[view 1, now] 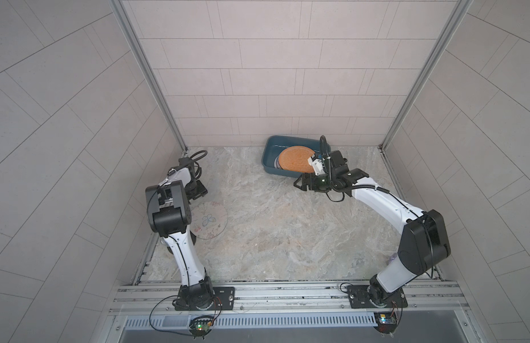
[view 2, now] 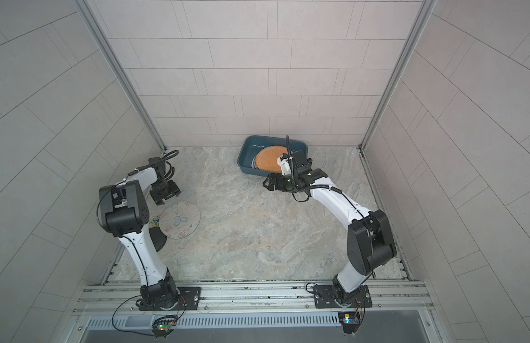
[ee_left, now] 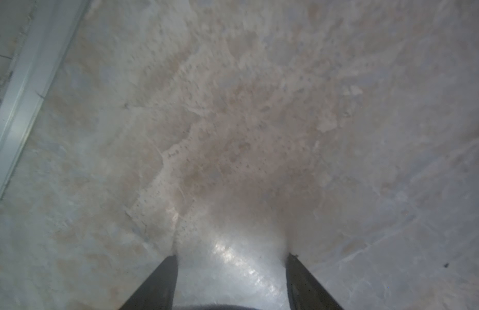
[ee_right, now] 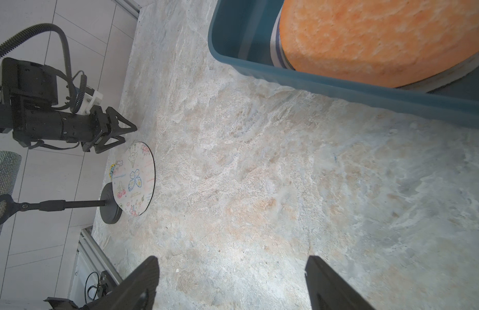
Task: Put the coasters into the storage box
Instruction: Move the coaster to the center of the board.
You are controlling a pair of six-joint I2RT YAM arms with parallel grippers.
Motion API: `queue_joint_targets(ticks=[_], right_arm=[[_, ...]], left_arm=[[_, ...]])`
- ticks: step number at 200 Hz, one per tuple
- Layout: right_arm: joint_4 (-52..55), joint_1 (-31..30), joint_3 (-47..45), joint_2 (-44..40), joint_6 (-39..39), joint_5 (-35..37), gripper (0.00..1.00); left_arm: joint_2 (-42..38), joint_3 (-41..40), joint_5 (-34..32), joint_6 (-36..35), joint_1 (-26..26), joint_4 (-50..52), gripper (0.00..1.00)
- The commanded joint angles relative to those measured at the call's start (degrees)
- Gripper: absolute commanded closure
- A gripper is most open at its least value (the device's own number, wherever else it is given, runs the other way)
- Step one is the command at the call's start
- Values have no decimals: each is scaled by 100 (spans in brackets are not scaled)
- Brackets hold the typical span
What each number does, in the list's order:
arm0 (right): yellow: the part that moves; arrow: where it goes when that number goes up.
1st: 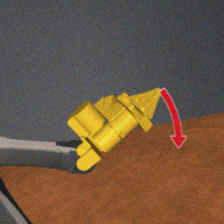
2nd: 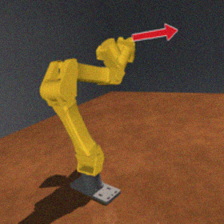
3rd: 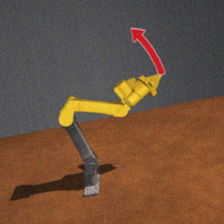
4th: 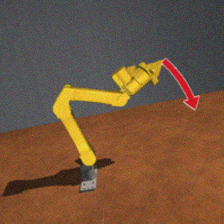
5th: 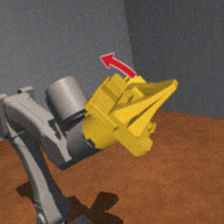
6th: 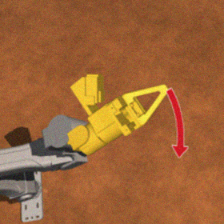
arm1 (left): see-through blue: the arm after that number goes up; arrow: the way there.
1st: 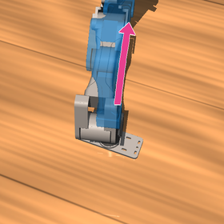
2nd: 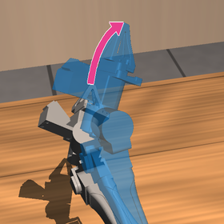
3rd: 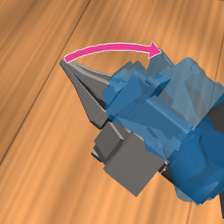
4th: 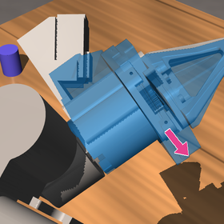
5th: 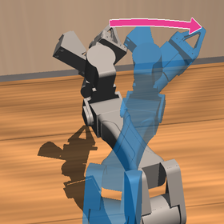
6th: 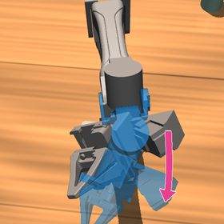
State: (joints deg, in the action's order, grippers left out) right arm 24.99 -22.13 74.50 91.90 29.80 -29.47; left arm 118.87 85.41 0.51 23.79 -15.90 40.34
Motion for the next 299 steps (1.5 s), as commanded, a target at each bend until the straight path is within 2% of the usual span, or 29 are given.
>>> queue_joint_targets(ticks=[1, 38, 90, 123, 183, 248, 272, 299], right_arm=[[144, -28, -40, -194, -49, 52, 12], [155, -28, -31, -216, -67, 56, 11], [175, -28, -48, -238, -132, 56, 11], [172, -15, -76, -317, -135, 76, 11], [164, 46, -245, -492, -150, 91, 10], [125, 100, -389, -576, -159, 103, 9], [61, 95, -477, -561, -137, 82, 9], [24, 95, -574, -583, -130, 80, 9]], left_arm=[[210, 76, 112, 78, -6, 178, 32], [136, -214, 503, 167, 8, 254, 34], [-205, -841, 678, 189, 27, 410, 36], [-337, -1154, 763, 143, 213, 424, 36], [-740, -1774, 974, 291, 738, 325, 36], [-1205, -2387, 1191, 599, 1747, 224, 36], [-1374, -2410, 1352, 714, 2108, 151, 36], [-1902, -2327, 1455, 664, 2202, 14, 32]])
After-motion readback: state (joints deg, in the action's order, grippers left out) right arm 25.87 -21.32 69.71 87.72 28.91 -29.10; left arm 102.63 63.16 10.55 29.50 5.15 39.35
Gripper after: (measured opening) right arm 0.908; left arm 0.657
